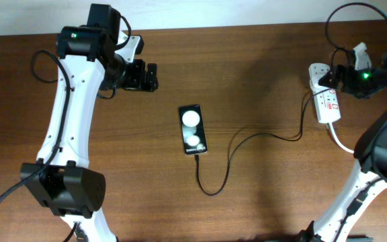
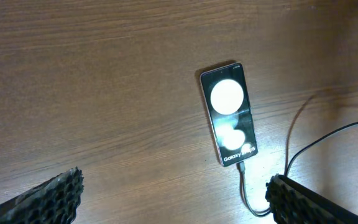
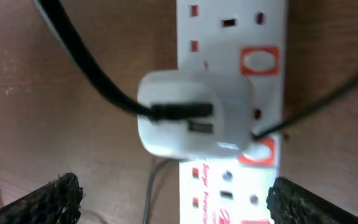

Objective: Plug charger to phone and switch on socket
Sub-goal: 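Press the orange switch beside the charger with the right gripper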

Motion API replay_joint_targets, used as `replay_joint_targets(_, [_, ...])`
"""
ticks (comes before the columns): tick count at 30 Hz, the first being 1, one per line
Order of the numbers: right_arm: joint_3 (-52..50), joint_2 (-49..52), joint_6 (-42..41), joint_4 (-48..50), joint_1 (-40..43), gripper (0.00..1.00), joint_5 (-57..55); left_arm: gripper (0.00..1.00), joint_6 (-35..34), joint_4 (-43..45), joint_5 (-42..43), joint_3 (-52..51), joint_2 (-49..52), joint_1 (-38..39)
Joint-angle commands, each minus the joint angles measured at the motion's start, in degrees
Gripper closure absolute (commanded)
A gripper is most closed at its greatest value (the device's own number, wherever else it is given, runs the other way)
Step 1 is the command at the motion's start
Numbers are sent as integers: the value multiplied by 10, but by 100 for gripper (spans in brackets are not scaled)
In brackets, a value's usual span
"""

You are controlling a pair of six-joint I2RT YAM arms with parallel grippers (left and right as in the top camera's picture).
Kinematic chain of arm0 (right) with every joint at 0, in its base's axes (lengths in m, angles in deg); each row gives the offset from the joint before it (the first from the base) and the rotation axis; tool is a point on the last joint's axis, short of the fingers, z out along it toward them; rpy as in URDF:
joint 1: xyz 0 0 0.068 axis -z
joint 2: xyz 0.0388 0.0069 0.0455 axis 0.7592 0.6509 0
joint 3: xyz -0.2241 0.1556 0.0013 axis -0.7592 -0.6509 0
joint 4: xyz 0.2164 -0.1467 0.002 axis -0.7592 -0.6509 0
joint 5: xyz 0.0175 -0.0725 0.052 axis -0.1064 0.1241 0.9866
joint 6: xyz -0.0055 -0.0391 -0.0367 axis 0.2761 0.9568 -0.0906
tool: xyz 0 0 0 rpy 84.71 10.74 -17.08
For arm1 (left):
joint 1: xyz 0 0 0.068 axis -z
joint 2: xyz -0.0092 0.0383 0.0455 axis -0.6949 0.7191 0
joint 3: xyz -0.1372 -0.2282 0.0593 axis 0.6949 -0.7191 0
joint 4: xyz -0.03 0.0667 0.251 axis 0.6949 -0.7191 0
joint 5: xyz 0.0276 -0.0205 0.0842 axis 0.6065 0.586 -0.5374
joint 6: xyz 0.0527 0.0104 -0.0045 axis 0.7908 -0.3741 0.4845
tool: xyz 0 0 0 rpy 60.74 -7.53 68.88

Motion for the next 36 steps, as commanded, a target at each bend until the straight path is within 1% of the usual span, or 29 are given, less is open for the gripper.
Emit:
replay_joint_targets(1, [10, 24, 10, 10, -22, 1, 11, 1, 9, 0, -4, 7, -16, 0])
replay_joint_targets(8, [10, 50, 10, 21, -24, 1, 12, 1, 9, -1, -4, 7, -16, 0])
replay_joint_targets(10, [10, 50, 8, 21, -24, 1, 19, 1, 9, 0, -4, 7, -16, 0])
replay_joint_targets(13, [10, 50, 5, 18, -24, 1, 59, 1, 9, 0, -4, 7, -16, 0])
replay_joint_targets(21, [10, 50, 4, 2, -24, 1, 61, 1, 9, -1, -4, 7, -16, 0])
replay_joint_targets(30, [11, 50, 4, 43, -18, 1, 54, 1, 9, -1, -4, 7, -16, 0])
replay_joint_targets(33, [11, 50, 3, 76, -19, 1, 54, 1, 9, 0, -4, 7, -16, 0])
replay_joint_targets(36, [11, 50, 3, 79, -19, 1, 54, 1, 9, -1, -4, 7, -16, 0])
